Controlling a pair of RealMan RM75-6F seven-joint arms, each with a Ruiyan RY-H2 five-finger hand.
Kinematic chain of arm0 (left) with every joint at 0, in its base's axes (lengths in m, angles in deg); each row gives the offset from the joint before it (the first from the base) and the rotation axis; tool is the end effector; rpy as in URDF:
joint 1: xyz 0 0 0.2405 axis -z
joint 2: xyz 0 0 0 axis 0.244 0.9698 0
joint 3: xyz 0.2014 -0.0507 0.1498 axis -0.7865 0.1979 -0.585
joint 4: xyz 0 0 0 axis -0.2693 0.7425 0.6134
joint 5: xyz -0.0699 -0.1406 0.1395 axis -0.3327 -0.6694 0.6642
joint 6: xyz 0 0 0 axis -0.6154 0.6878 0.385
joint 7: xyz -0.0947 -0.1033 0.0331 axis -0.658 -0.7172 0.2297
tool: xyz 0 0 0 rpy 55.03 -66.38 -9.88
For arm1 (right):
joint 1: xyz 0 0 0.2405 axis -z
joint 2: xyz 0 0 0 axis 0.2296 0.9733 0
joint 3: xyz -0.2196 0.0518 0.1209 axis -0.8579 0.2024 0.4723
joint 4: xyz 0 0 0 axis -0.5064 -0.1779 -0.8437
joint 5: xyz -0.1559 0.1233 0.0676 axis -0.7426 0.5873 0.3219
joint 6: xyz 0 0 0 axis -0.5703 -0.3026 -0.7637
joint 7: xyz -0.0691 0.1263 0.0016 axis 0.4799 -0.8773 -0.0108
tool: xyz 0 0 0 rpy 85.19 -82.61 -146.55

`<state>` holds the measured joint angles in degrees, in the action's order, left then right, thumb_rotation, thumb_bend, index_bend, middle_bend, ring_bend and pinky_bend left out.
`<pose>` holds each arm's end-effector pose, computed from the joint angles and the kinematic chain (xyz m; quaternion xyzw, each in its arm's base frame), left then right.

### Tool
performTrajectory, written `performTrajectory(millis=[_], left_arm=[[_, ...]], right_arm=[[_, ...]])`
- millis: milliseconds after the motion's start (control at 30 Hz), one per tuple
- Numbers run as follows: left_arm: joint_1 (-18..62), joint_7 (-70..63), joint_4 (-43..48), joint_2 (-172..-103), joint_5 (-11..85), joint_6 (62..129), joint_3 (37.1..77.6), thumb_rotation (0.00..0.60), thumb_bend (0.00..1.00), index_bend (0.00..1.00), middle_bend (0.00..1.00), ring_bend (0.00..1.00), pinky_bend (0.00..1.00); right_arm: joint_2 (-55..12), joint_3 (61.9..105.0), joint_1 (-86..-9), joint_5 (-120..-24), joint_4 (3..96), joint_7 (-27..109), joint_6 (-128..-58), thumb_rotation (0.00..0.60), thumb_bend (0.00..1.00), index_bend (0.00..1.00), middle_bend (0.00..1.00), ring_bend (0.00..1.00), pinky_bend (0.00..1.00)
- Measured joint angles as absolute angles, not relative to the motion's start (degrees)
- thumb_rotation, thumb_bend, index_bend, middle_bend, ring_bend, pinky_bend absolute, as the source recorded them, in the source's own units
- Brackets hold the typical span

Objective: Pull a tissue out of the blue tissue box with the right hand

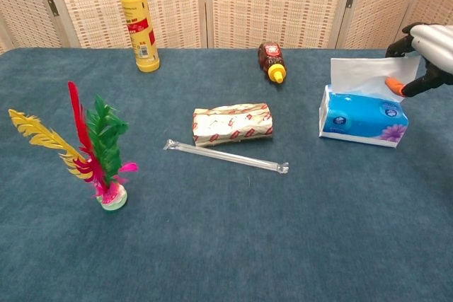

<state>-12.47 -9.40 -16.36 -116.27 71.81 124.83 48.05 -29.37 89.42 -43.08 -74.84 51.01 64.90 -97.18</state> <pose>-0.3005 0.1479 0.1709 -0.6113 -0.3643 -0.4391 0.5484 -0.2294 -0.3440 0.0348 0.6187 -0.3620 0.3753 0.5876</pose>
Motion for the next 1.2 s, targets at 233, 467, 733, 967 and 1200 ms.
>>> performTrajectory(millis=[233, 467, 733, 967, 1200], left_arm=[[-12.4, -8.7, -16.5, -116.4, 71.7, 124.5, 48.0, 0.600, 0.25, 0.00, 0.00, 0.00, 0.14], [-12.5, -7.8, -16.7, -116.5, 72.1, 124.5, 47.8, 0.600, 0.25, 0.00, 0.00, 0.00, 0.14], [-12.4, -7.2, -16.8, -116.7, 72.1, 124.3, 47.7, 0.600, 0.25, 0.00, 0.00, 0.00, 0.14], [-12.3, -7.0, -16.7, -116.9, 72.1, 124.1, 47.7, 0.600, 0.25, 0.00, 0.00, 0.00, 0.14], [-12.3, -6.9, -16.6, -116.9, 72.0, 124.1, 47.7, 0.600, 0.25, 0.00, 0.00, 0.00, 0.14]], right_arm=[[-22.9, 87.7, -39.8, -82.7, 62.4, 58.7, -102.9, 0.600, 0.55, 0.61, 0.46, 0.05, 0.06], [-14.7, 80.2, -33.2, -97.5, 72.7, 54.9, -112.1, 0.600, 0.54, 0.61, 0.46, 0.05, 0.06], [-12.0, 73.5, -27.9, -101.7, 71.7, 51.2, -114.7, 0.600, 0.53, 0.61, 0.43, 0.05, 0.06], [-11.3, 71.8, -26.1, -101.0, 68.2, 49.0, -113.3, 0.600, 0.35, 0.16, 0.09, 0.00, 0.00], [-8.3, 71.2, -24.6, -100.5, 70.0, 51.1, -113.0, 0.600, 0.15, 0.00, 0.00, 0.00, 0.00]])
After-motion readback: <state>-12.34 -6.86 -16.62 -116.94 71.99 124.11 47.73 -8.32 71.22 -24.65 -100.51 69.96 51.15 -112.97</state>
